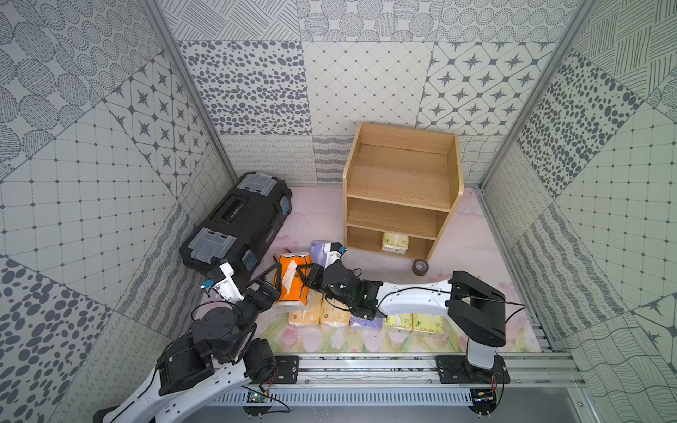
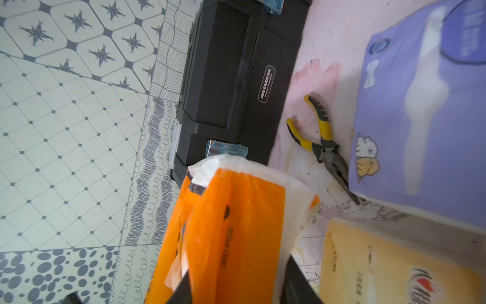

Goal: Remove the tissue boxes from the shelf
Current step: Place the box of tissues at the center of the board.

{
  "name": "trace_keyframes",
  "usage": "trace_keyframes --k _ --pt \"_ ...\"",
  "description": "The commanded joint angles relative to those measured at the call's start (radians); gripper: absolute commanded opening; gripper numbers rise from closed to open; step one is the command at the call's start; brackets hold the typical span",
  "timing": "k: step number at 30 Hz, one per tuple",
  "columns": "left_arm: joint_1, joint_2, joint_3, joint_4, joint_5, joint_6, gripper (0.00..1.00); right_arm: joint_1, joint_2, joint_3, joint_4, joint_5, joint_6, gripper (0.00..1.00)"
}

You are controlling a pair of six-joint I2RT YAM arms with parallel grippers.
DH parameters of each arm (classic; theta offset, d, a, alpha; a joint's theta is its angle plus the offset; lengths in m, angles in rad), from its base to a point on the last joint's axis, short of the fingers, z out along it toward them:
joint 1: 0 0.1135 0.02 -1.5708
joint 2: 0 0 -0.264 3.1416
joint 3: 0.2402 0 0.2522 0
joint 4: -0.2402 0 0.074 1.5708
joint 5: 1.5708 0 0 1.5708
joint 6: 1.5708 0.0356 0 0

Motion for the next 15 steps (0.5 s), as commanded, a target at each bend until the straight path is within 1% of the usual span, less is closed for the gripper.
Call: trace_keyframes --k 1,10,15 --pt "-0.002 -0.034 0.028 -0.142 -0.092 0.121 0.97 0.040 0.077 0.118 -0.036 0.065 -0.002 0.36" --pt "-0.003 -0.089 0.022 -0.201 -0.088 0.078 0.97 0.116 0.287 0.368 -0.206 0.178 0.029 0.40" --pt "-0.002 -0.087 0.016 -0.206 -0.073 0.061 0.97 0.135 0.383 0.481 -0.272 0.190 0.039 0.41"
